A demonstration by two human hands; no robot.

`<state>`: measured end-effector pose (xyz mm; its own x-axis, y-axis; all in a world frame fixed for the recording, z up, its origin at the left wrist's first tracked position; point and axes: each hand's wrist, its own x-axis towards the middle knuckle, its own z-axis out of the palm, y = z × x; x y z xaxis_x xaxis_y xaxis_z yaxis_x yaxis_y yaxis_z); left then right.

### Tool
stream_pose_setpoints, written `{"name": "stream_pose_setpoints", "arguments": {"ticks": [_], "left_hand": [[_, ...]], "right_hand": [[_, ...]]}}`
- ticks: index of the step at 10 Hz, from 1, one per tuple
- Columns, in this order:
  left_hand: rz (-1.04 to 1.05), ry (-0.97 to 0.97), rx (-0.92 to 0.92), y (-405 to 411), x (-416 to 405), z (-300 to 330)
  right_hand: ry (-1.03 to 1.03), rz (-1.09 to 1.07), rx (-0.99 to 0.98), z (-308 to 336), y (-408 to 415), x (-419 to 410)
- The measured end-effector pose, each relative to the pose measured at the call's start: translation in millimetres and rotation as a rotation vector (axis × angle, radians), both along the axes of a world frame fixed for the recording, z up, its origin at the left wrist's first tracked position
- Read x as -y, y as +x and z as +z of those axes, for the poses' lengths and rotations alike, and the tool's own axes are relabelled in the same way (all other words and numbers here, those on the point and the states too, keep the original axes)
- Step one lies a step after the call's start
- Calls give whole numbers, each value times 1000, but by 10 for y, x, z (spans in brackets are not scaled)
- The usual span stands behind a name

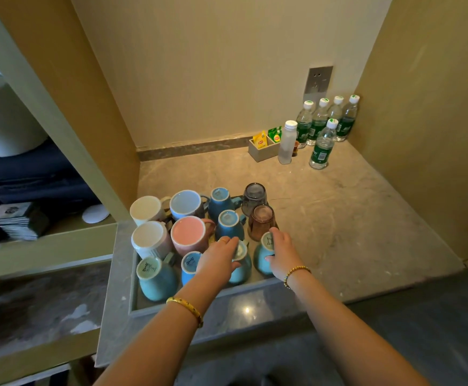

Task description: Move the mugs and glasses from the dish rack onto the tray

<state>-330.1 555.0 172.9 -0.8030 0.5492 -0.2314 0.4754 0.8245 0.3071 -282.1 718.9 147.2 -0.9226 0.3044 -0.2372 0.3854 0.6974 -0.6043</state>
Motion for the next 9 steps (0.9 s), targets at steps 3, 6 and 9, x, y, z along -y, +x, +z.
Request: {"name": "stream_pose_setpoints", "arguments": {"ticks": [3,6,9], "left_hand": [[47,31,6,45,-13,-17],[96,-8,-26,115,-56,-71],[235,284,-55,395,154,109]], "right_hand": [[-10,24,-3,11,15,-36],[31,49,7,-13,38,-53],[237,-53,-144,150,251,79]]}}
